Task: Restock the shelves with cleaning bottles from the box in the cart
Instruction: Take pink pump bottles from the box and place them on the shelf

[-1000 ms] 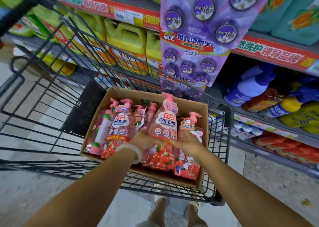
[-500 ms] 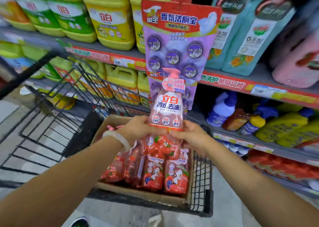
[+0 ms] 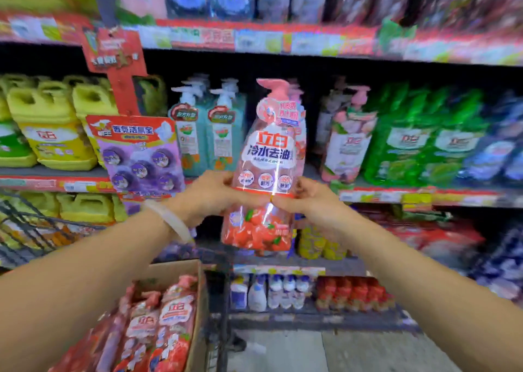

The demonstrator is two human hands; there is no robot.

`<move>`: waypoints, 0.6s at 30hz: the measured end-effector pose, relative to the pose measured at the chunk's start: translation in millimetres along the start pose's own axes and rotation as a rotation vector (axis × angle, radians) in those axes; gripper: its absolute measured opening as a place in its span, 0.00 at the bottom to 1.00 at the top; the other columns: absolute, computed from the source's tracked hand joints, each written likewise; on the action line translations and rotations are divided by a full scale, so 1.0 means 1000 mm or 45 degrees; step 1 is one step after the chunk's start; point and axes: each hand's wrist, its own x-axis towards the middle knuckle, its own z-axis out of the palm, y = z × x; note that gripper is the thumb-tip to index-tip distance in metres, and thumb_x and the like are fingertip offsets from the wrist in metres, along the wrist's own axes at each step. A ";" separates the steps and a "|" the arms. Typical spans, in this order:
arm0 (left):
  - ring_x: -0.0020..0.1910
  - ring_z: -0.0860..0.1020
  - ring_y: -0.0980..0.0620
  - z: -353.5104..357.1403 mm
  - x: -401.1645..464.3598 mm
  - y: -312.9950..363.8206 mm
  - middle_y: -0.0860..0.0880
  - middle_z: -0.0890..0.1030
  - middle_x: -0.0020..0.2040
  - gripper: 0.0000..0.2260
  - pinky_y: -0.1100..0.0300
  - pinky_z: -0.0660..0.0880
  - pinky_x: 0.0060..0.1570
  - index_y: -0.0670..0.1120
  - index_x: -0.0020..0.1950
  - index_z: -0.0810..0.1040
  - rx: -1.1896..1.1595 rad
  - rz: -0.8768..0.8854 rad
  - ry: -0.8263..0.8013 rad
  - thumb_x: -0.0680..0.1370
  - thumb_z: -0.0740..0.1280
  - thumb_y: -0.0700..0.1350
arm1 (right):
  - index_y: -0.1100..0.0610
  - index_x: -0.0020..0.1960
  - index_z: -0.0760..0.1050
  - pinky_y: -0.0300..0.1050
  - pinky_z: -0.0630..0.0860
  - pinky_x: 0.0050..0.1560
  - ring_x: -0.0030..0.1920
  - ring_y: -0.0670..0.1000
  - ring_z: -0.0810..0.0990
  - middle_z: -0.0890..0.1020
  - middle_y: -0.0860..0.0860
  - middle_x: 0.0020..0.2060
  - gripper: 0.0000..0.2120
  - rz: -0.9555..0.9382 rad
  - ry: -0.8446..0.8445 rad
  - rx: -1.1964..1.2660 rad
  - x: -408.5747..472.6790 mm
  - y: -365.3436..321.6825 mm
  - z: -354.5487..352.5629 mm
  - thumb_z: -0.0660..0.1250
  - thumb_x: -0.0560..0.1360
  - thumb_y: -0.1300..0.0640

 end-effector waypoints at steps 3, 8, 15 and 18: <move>0.51 0.83 0.47 0.045 0.010 0.052 0.46 0.86 0.49 0.24 0.51 0.78 0.56 0.44 0.52 0.83 -0.019 0.114 -0.075 0.58 0.81 0.44 | 0.55 0.58 0.74 0.37 0.77 0.33 0.36 0.42 0.82 0.83 0.49 0.45 0.16 -0.094 0.103 -0.059 -0.029 -0.030 -0.057 0.71 0.71 0.62; 0.48 0.84 0.48 0.110 0.029 0.128 0.46 0.86 0.47 0.22 0.55 0.80 0.52 0.42 0.52 0.83 -0.045 0.298 -0.110 0.59 0.81 0.38 | 0.54 0.57 0.75 0.39 0.79 0.39 0.41 0.45 0.82 0.83 0.50 0.46 0.15 -0.251 0.241 -0.140 -0.066 -0.075 -0.139 0.71 0.72 0.64; 0.40 0.84 0.53 0.174 0.071 0.225 0.50 0.86 0.41 0.16 0.62 0.80 0.41 0.44 0.47 0.84 -0.059 0.543 -0.144 0.61 0.79 0.37 | 0.49 0.52 0.76 0.42 0.78 0.39 0.42 0.48 0.80 0.83 0.48 0.44 0.11 -0.420 0.364 -0.254 -0.087 -0.139 -0.233 0.69 0.74 0.61; 0.30 0.81 0.60 0.192 0.098 0.265 0.53 0.85 0.33 0.13 0.70 0.75 0.29 0.44 0.47 0.83 -0.063 0.690 -0.144 0.64 0.77 0.35 | 0.51 0.57 0.75 0.47 0.79 0.46 0.46 0.50 0.81 0.82 0.50 0.48 0.13 -0.487 0.419 -0.258 -0.077 -0.167 -0.270 0.68 0.74 0.63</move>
